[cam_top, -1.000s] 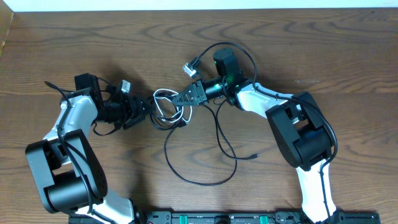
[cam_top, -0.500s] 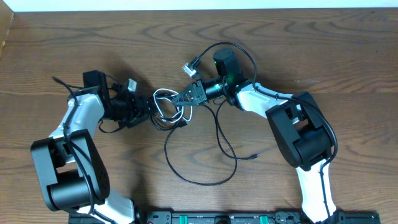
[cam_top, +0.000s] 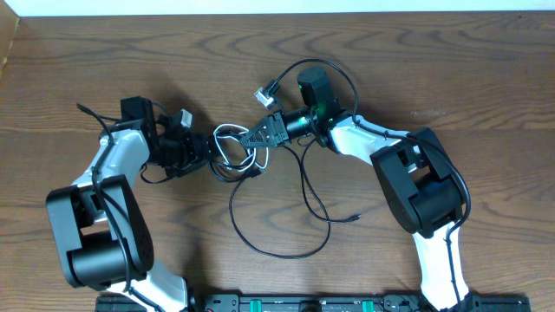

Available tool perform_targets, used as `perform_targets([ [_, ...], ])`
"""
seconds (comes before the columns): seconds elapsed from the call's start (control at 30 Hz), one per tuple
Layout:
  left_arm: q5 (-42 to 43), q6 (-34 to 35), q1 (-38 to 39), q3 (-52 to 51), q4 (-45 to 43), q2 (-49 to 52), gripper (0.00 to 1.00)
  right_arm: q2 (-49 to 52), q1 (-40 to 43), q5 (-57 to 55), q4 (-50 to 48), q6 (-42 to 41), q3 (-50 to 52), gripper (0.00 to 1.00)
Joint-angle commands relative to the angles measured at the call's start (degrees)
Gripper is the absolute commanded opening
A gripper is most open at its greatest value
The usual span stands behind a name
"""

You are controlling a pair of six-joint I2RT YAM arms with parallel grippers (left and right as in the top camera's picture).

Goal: Untangle cables
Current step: 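Reach the left gripper into the raised coil and grasp white loops, then release the coil with the right gripper and pull it back right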

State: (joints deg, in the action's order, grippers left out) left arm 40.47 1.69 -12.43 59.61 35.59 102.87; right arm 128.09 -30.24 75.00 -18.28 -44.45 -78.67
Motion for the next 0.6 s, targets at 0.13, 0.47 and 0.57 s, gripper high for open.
perform_targets([
  [0.13,-0.92,0.57,0.04,-0.35,-0.61,1.64,0.55,0.07,0.09,0.59,-0.11,1.27,-0.24,0.01],
  [0.47,-1.14,0.61,0.04,-2.32,-4.46,1.75,0.47,0.07,0.09,0.59,-0.11,1.29,-0.24,0.01],
  [0.57,-1.14,1.64,0.02,-3.28,-6.10,1.75,0.41,0.07,0.09,0.61,-0.11,1.29,-0.24,0.01],
])
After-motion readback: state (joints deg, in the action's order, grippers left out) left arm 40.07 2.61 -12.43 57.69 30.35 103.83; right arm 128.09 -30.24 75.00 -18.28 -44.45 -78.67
